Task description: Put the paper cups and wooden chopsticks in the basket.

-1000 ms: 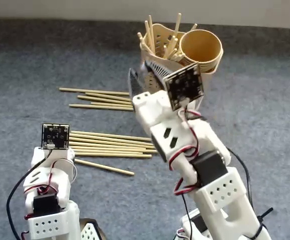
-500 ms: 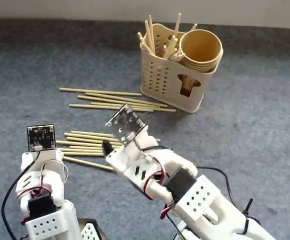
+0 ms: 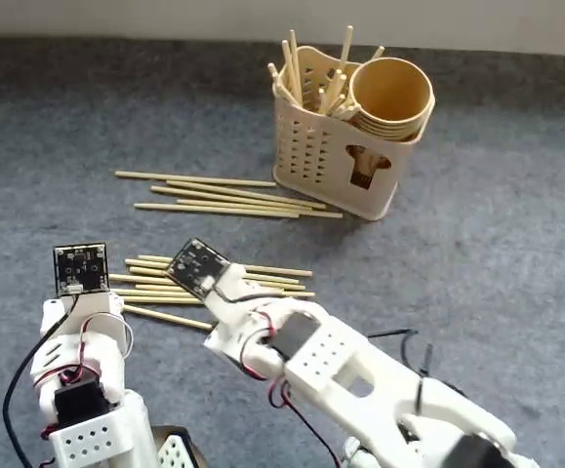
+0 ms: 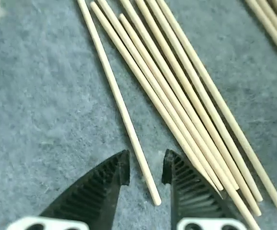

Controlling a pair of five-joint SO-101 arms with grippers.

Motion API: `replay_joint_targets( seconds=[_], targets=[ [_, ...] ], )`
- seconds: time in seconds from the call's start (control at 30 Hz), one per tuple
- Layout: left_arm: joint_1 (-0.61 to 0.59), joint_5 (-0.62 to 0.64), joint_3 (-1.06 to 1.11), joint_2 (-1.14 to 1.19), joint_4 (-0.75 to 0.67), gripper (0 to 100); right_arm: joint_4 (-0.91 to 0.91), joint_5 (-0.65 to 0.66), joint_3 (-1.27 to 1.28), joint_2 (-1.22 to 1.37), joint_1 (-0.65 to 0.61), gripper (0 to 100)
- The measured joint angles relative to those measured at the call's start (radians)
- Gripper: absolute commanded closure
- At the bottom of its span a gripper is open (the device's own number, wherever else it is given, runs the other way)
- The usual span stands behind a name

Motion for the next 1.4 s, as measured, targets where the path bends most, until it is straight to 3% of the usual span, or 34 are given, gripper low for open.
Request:
replay_joint_targets(
  seconds=[0.53,0.67,0.77,1.17,1.4],
  targets=[
    [0.000,0.000,0.000,0.000,0.000,99,-0.003,0.003,-0.210,0.425,-0.002,88.3],
    [0.000,0.000,0.000,0.000,0.000,99,-0.006,0.015,-0.235,0.466,0.003,99.5],
    [0.000,0.000,0.000,0.000,0.000,99,-0.006,0.110,-0.244,0.483,0.008,99.2],
    [0.000,0.000,0.000,0.000,0.000,99,0.454,0.195,-0.334,0.400,0.140,99.4],
    [0.000,0.000,0.000,0.000,0.000,99,0.592,0.459,-0.302,0.322,0.210,98.8]
  ],
)
